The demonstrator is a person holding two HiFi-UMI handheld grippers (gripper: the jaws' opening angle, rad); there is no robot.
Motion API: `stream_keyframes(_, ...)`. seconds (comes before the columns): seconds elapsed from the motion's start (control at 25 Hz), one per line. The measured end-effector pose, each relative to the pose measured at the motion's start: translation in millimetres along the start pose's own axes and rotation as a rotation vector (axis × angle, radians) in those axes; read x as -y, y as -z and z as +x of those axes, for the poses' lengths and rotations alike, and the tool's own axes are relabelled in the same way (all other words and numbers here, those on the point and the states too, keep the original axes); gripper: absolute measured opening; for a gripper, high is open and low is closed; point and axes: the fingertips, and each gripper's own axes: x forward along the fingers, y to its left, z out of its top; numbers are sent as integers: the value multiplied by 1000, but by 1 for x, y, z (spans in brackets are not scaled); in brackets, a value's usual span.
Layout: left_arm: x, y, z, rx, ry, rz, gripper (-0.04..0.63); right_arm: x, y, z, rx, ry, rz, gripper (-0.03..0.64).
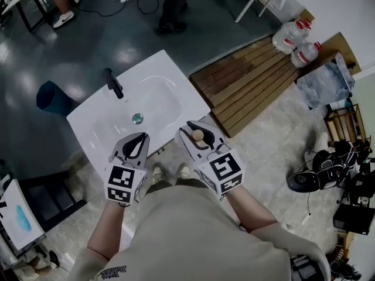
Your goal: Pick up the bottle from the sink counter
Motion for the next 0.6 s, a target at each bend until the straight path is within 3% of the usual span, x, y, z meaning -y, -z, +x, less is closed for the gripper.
stream_keyframes(0.6,-6,-1,0,0,-16,-3,15,10,-3,2,-3,15,-6,78)
